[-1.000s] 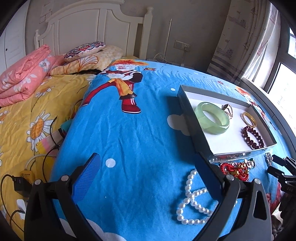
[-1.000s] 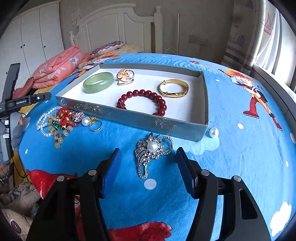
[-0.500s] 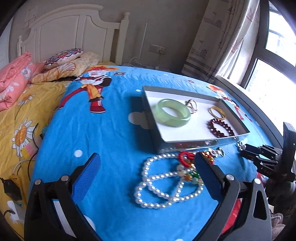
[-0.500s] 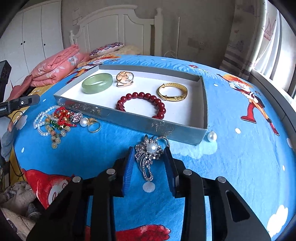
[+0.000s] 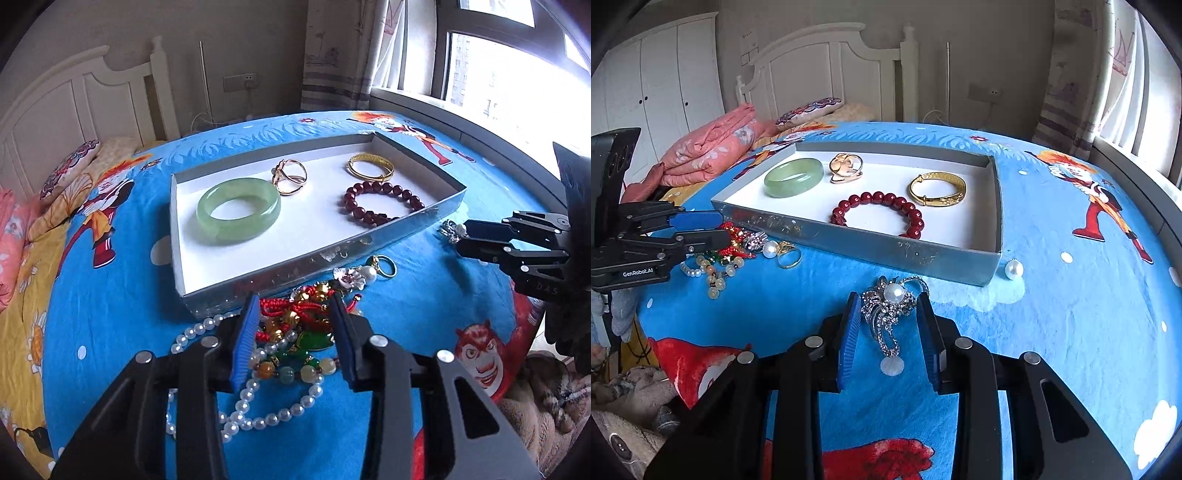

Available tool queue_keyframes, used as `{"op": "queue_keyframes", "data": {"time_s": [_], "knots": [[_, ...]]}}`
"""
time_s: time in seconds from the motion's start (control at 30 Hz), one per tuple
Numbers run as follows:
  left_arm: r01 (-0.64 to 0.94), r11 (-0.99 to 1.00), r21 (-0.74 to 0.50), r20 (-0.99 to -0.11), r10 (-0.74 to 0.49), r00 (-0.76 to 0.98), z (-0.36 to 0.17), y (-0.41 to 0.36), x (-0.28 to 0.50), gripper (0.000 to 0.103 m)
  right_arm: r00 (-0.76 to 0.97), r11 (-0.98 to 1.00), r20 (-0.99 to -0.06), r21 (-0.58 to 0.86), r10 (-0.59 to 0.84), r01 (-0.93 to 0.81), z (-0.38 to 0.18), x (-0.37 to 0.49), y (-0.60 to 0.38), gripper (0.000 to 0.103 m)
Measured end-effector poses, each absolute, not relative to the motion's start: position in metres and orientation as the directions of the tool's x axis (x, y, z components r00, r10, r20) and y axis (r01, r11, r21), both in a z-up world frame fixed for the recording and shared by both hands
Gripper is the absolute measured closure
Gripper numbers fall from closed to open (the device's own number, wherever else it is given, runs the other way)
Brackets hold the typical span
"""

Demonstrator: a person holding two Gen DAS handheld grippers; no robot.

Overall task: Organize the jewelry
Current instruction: 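Grasp the red-and-green beaded necklace with the left gripper while the right closes on the silver brooch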

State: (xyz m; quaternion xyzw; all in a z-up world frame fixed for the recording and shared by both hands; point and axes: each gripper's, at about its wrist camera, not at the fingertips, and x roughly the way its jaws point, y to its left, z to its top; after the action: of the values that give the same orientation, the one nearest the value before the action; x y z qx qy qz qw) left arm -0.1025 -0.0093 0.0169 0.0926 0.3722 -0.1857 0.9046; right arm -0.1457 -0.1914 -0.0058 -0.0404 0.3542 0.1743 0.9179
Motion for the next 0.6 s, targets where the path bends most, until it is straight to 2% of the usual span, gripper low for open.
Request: {"op": "queue_keyframes", "data": {"time_s": [0.07,0.17,0.23,0.3,0.6], "knots": [[0.410,0.911,0.035,-0.709,-0.267,0.653,0.016,-0.010,-0.100,0.071,0.691,0.935,-0.660,0.054,0.296,-0.350,-0.005,-0.146,-0.192,0.072],[0.445,0.895,0.026,-0.715,-0.295,0.634,0.016,-0.013,-0.097,0.083,0.691,0.935,-0.657,0.060,0.300,-0.349,-0.006,-0.146,-0.193,0.072],[0.456,0.889,0.047,-0.717,-0.288,0.635,0.016,-0.016,-0.097,0.085,0.694,0.935,-0.654,0.062,0.302,-0.350,-0.006,-0.147,-0.194,0.072],[0.450,0.890,0.075,-0.718,-0.265,0.644,0.015,-0.017,-0.100,0.096,0.696,0.933,-0.650,0.058,0.304,-0.354,-0.006,-0.149,-0.193,0.072],[0.437,0.897,0.061,-0.667,-0.289,0.687,0.040,-0.009,-0.117,0.096,0.725,0.931,-0.611,0.056,0.318,-0.361,0.003,-0.157,-0.194,0.072]]}}
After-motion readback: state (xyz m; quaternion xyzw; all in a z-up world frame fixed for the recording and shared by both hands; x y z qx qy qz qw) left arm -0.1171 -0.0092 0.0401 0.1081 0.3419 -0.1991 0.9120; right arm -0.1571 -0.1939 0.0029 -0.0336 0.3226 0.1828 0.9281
